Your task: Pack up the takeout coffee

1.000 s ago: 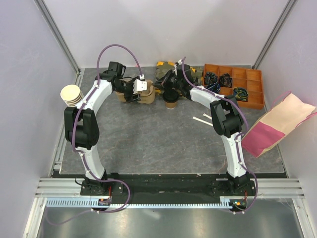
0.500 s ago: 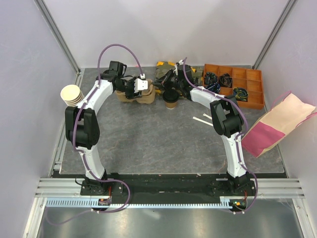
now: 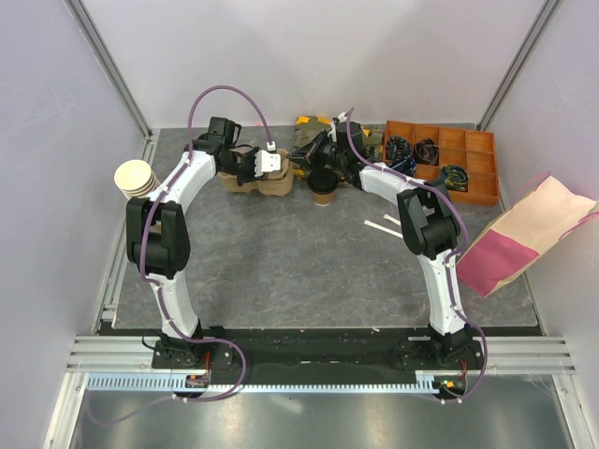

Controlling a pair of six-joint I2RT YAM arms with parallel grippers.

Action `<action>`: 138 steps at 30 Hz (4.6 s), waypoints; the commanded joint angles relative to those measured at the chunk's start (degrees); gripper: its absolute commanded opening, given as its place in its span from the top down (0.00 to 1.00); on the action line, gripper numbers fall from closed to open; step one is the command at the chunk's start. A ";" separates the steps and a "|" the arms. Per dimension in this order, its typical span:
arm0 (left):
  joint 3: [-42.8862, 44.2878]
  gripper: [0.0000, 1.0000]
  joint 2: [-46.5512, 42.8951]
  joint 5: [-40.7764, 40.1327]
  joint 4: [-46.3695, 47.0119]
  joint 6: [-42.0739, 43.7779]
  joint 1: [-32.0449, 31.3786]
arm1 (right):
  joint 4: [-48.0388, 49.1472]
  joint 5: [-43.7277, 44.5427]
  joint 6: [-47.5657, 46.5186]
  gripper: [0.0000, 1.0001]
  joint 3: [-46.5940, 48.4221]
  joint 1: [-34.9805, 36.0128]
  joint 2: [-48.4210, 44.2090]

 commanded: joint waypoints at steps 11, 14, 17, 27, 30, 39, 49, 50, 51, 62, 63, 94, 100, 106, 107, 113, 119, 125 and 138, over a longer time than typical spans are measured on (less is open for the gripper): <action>-1.80 0.98 -4.01 -3.04 2.78 5.01 -0.53 | 4.57 -2.36 0.49 0.54 -0.04 0.03 -3.01; -2.50 0.98 -5.07 -4.36 4.19 5.10 -0.53 | 4.83 -2.44 0.31 0.43 0.14 -0.05 -3.01; -3.91 0.98 -6.30 -5.15 7.35 5.02 -0.53 | 5.01 -2.53 0.05 0.36 0.22 -0.06 -3.10; -7.08 0.98 -9.37 -5.77 12.98 5.19 -0.62 | 5.10 -2.71 -0.74 0.26 0.40 0.03 -3.36; -7.78 0.98 -10.08 -5.86 13.86 5.54 -0.62 | 5.18 -2.62 -0.83 0.26 0.49 0.03 -3.28; -11.03 0.98 -12.71 -5.42 18.69 6.25 -0.53 | 5.36 -2.71 -1.01 0.25 0.58 0.03 -3.01; -14.02 0.98 -15.00 -5.25 23.09 7.21 -0.53 | 5.80 -2.88 -0.92 0.22 0.84 0.12 -3.19; -14.28 0.98 -15.43 -5.25 23.44 7.73 -0.53 | 5.80 -2.80 -1.01 0.22 0.84 0.21 -3.19; -14.72 0.98 -15.70 -5.07 23.70 8.09 -0.62 | 5.89 -2.88 -0.92 0.22 0.75 0.21 -3.27; -17.89 0.98 -16.14 -6.30 25.99 6.17 -0.62 | 7.55 -4.11 -0.74 0.34 0.40 0.12 -4.59; -18.24 0.98 -16.14 -6.47 26.17 5.37 -0.62 | 8.08 -4.55 -1.27 0.35 -0.12 0.12 -5.46; -30.98 0.98 -22.12 -8.67 48.48 -15.55 -0.62 | -4.39 -2.27 -9.09 0.94 -8.74 3.02 -11.45; -31.68 0.98 -24.58 -8.67 52.09 -18.27 -0.53 | -5.45 -1.39 -10.32 0.92 -8.13 3.20 -10.04; -32.30 0.98 -29.93 -9.29 53.24 -19.68 -0.53 | -5.89 -1.57 -13.04 0.86 -6.37 3.11 -12.32; -32.39 0.98 -31.59 -9.20 52.37 -18.73 -0.53 | -6.15 -1.65 -14.18 0.85 -5.93 3.11 -13.37; -33.09 0.98 -38.18 -8.50 47.45 -15.29 -0.53 | -9.49 -2.88 -17.79 0.76 -3.03 2.85 -16.19; -38.00 0.98 -48.38 -6.56 31.37 -11.26 -1.84 | -14.06 -3.06 -23.06 0.68 -2.59 1.97 -22.42; -51.18 0.98 -61.57 -11.38 22.57 -6.85 -7.11 | -23.46 -2.27 -33.51 0.60 -4.08 1.26 -31.21; -68.07 0.98 -63.34 -32.22 28.80 -23.02 -29.34 | -60.87 -2.71 -68.58 0.30 -0.13 -15.95 -49.84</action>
